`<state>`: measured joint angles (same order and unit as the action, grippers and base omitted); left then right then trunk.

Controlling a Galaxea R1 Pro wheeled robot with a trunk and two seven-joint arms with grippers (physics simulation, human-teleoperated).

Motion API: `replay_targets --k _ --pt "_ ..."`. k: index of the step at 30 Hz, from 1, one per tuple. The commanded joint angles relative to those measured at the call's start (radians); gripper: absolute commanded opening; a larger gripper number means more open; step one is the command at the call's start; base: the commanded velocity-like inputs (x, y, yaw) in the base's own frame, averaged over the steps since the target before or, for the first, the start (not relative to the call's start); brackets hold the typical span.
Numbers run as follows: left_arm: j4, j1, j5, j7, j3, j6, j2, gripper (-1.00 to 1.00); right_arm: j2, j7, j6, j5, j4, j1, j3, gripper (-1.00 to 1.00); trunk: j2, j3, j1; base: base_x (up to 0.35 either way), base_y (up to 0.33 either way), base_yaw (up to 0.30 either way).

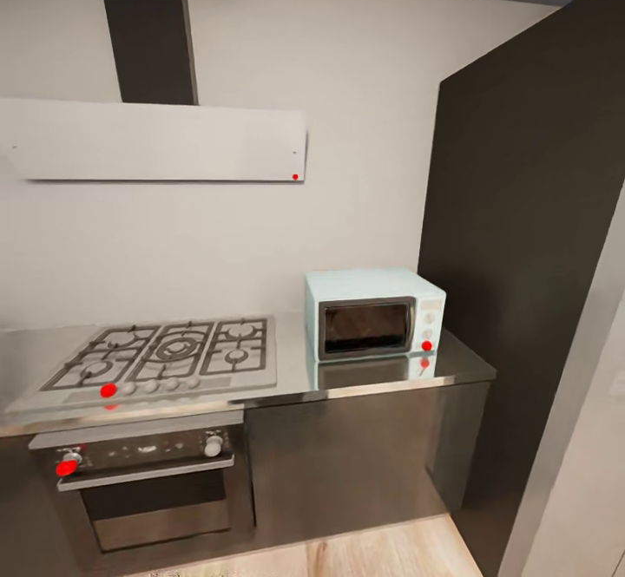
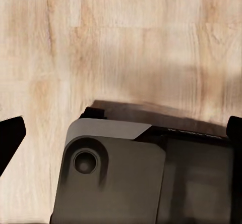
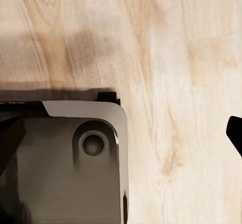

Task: In the kitchen, take the popcorn bag from the countertop, put it into the microwave, and heat it until the popcorn is cooked so the cooked popcorn ends up inside the bag.

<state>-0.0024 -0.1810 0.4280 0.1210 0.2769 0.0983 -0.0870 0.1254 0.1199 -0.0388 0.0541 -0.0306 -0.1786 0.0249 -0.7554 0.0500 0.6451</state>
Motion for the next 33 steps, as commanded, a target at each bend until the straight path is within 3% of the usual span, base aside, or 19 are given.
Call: replay_targets --k 1,33 --pt "0.001 -0.001 0.008 0.003 0.008 0.003 0.0 1.0 0.0 0.004 -0.004 0.006 -0.003 -0.001 0.003 1.0 -0.001 0.002 0.0 0.0 0.0 0.273" --pt "0.001 0.0 0.008 0.003 0.008 0.003 0.0 1.0 0.0 0.004 -0.005 0.006 -0.004 -0.002 0.003 1.0 -0.001 0.002 0.0 0.0 0.0 0.27"
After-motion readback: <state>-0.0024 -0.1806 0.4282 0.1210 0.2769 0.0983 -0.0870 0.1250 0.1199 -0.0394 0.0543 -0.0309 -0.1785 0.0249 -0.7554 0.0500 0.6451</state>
